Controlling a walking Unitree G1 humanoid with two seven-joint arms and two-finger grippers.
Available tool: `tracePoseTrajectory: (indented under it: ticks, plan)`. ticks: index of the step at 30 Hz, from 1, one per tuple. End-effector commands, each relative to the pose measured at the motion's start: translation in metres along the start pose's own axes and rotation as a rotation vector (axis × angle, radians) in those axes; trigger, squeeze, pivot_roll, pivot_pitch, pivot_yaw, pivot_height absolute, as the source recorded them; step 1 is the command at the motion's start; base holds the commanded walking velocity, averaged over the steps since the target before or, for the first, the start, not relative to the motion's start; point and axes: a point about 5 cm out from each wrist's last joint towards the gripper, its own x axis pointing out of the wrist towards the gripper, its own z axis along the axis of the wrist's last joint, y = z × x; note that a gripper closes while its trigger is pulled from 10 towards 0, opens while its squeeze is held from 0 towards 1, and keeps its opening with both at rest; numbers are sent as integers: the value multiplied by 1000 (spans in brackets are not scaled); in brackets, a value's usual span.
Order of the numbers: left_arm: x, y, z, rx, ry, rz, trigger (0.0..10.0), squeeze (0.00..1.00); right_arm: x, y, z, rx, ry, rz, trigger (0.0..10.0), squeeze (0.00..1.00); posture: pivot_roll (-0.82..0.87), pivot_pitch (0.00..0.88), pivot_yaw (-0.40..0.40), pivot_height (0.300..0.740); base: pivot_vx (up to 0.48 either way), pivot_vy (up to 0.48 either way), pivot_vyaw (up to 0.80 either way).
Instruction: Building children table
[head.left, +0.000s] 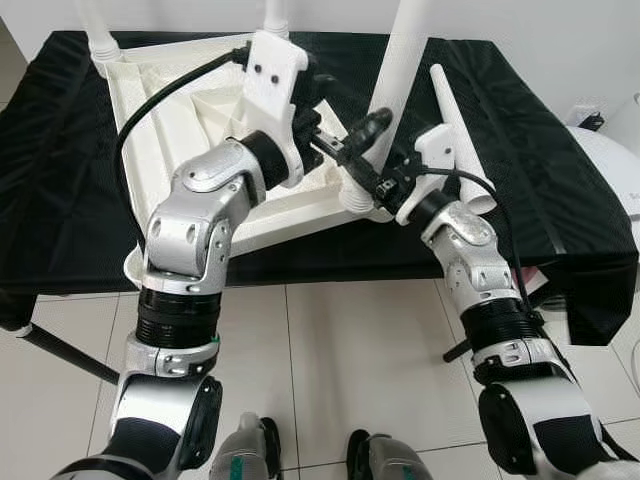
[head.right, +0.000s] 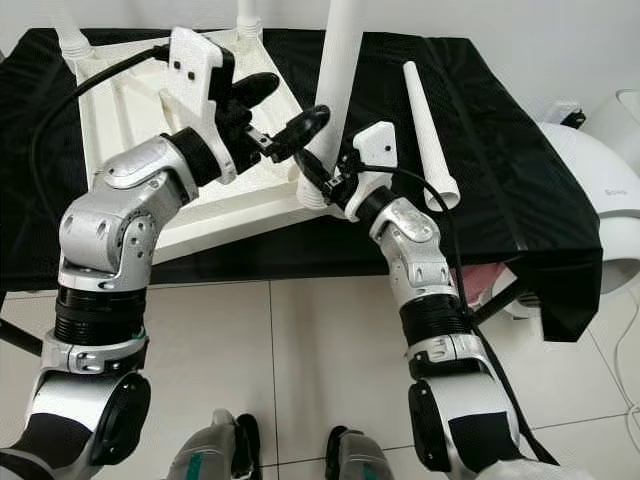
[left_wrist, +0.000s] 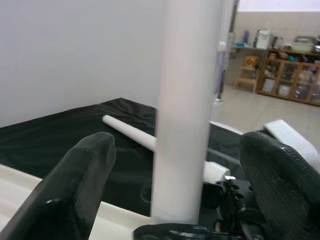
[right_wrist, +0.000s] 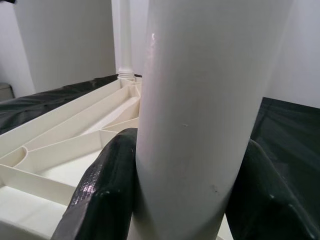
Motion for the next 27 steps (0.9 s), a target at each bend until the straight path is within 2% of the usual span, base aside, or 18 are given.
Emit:
tracePoseTrajectory:
  ticks: [1,10,27]
  plan:
    - [1,-15,-4,-15,13,-213,10000,0,2,2,3,7,-13,24,10000,0,-38,104,-27,740,0,0,0]
    - [5,-21,-5,-6,21,-258,10000,0,4,12,2,33,-35,79,10000,0,-43,73,-19,740,0,0,0]
    - [12,-24,-11,-50,23,-247,10000,0,3,26,-1,72,-58,143,10000,0,-66,38,-4,740,0,0,0]
